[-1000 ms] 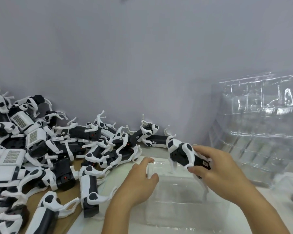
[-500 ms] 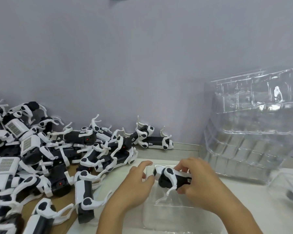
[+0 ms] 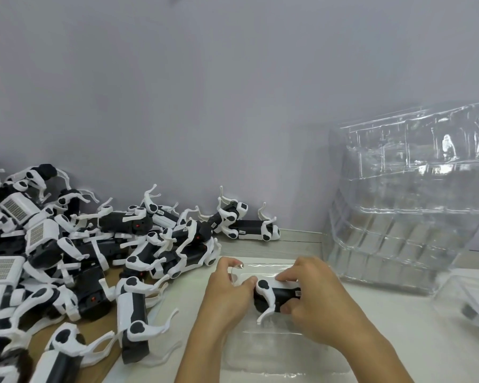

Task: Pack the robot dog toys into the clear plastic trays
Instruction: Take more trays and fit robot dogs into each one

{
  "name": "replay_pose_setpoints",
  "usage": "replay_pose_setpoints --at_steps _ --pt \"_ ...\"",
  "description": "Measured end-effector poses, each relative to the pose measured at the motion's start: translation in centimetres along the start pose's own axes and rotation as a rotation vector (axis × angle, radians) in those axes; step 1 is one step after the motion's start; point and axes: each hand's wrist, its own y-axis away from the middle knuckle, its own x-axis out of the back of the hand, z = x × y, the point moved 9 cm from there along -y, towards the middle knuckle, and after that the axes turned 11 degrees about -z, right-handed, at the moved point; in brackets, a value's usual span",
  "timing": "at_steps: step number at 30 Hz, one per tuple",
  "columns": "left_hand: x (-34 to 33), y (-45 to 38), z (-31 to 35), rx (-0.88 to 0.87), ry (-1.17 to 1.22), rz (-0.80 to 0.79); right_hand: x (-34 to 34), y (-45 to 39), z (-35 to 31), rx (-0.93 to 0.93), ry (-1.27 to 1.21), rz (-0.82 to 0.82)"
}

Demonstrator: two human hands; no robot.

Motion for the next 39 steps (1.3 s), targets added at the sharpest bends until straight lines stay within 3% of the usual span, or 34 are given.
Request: replay_pose_setpoints --at_steps 17,22,28,39 --pt "0.3 -0.2 -0.3 0.046 0.12 -0.025 -0.1 -0.2 -0.4 -0.014 0.081 0.001" --pt "0.9 0.4 1.3 -0.07 -0.012 0.006 -0.3 -0.3 0.1 -0.046 0.053 -0.016" --pt "-0.8 0.9 2.5 -0.138 -0.256 -0.151 0.1 -0.2 -0.4 -0.016 0.082 -0.001" --pt "-0.8 0.4 2.0 -0.122 -0.261 -0.117 2.7 0.6 1.6 -0.112 -0.041 0.066"
